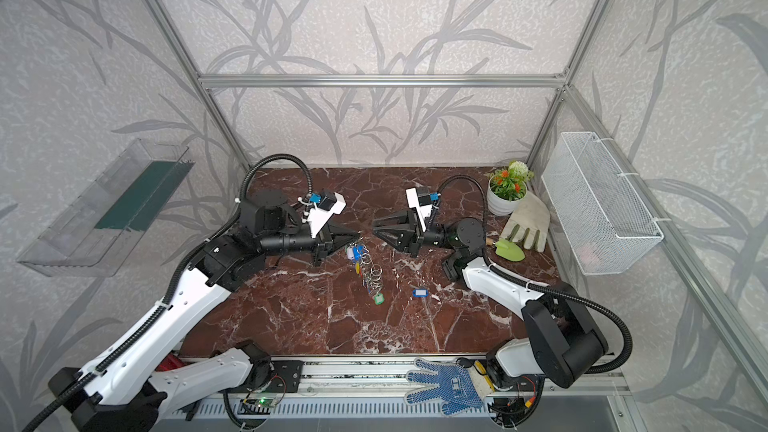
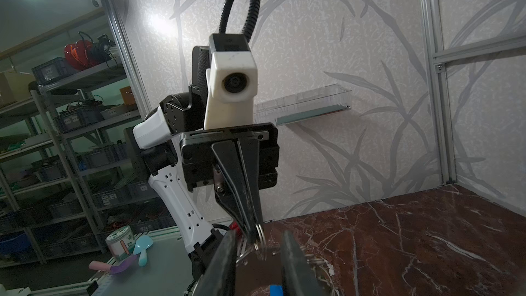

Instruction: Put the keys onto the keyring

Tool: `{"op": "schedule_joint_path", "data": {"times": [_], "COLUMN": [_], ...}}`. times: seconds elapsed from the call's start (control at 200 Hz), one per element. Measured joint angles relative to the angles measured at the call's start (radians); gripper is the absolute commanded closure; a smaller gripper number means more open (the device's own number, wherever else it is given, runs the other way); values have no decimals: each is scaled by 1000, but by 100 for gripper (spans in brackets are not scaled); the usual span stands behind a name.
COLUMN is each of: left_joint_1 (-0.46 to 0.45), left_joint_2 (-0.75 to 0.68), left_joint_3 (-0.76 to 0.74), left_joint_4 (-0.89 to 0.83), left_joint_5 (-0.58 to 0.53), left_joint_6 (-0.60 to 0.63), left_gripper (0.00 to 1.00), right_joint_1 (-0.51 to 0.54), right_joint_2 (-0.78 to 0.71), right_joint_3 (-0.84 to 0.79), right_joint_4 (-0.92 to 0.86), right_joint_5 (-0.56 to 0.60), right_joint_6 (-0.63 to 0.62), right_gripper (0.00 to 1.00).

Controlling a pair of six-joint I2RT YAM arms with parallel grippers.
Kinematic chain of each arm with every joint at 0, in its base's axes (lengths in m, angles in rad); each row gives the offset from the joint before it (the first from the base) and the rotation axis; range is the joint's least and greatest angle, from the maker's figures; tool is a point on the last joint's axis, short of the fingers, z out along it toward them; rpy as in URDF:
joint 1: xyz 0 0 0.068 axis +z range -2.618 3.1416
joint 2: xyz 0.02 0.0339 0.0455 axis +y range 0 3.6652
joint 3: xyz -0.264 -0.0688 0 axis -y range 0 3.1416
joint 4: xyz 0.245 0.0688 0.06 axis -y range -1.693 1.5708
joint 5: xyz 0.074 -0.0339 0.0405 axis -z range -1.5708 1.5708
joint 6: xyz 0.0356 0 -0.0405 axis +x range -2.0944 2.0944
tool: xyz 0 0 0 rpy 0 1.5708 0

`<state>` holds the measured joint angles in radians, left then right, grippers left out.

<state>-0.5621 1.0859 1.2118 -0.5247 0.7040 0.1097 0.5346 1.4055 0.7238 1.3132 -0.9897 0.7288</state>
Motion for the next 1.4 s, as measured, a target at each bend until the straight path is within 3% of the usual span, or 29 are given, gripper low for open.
{"op": "schedule_joint_path", "data": {"times": [0.545, 0.96, 1.4], "left_joint_1": [0, 0, 0], "left_joint_2": [90, 98, 98], "left_joint_3": [97, 108, 109], "left_joint_4": [-125, -155, -154], "left_joint_5": [10, 34, 35], "left_joint_6": [90, 100, 99], "left_gripper": [100, 100, 100], "right_joint_1": [23, 29, 36], "right_joint_2": [88, 100, 104], "right_joint_3": [5, 16, 18], "right_joint_4": [44, 46, 51], "right_joint_5": [-79, -92, -93], "right_joint_6": [50, 60, 64], "right_gripper": [78, 89, 81]}}
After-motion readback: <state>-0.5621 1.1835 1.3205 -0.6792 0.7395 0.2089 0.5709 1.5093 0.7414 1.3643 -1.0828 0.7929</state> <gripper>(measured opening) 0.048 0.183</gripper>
